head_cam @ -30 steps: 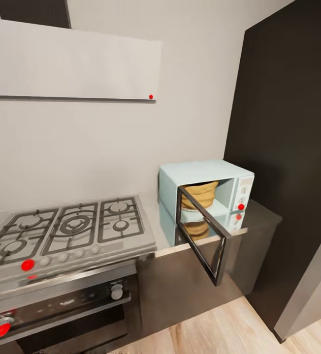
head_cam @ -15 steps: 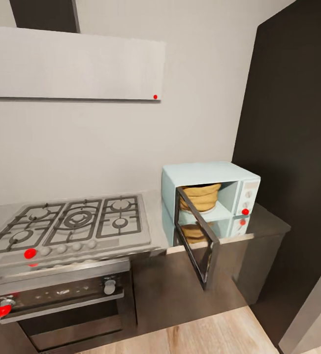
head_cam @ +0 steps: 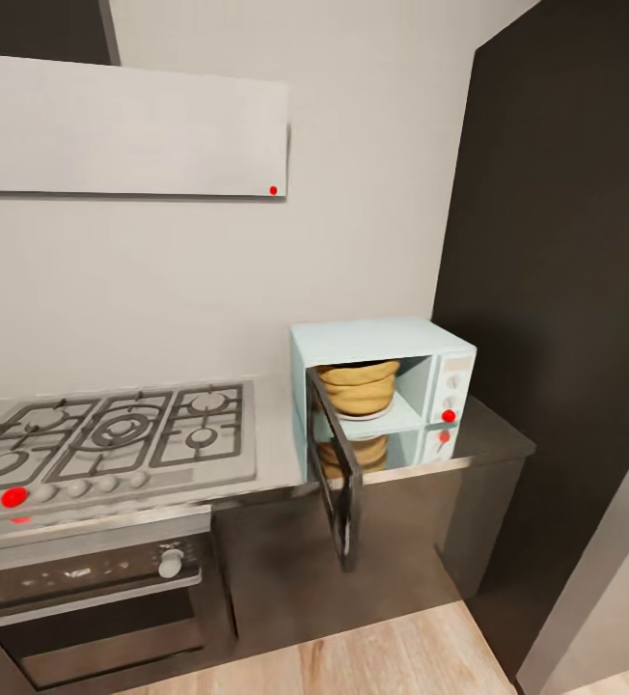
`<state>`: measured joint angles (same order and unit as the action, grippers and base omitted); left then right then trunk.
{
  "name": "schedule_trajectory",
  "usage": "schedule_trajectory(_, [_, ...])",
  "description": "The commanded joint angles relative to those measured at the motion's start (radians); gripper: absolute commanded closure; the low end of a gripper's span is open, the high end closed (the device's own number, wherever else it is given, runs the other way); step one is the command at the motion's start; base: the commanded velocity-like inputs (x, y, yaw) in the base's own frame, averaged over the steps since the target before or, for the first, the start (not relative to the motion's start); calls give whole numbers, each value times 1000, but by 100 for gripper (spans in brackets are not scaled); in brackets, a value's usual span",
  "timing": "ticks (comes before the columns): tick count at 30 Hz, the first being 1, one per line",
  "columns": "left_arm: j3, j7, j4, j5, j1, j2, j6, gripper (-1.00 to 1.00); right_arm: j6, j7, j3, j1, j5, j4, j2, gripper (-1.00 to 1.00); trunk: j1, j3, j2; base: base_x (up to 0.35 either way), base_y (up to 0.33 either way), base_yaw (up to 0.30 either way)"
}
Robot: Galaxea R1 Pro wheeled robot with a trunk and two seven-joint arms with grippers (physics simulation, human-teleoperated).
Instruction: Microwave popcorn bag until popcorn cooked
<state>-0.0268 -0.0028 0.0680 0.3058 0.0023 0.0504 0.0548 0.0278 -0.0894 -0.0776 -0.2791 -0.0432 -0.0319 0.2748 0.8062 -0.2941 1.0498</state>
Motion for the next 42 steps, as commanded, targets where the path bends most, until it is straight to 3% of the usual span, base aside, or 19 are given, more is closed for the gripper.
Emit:
schedule_trajectory(1, [-2, 0, 1, 4, 0, 0, 2, -100, 3, -4, -8, -2, -5, -3, 0, -100, 0, -1, 1, 0, -279, 0])
schedule_trajectory(19, [-2, 1, 1, 6, 0, 0, 2, -100, 5, -3, -11, -2, -3, -3, 8, -100, 0, -1, 1, 0, -276, 43])
schedule_trajectory(42, [-3, 1, 1, 6, 0, 0, 2, -100, 6, -2, -11, -2, -3, -3, 7, -100, 0, -1, 1, 0, -13, 239])
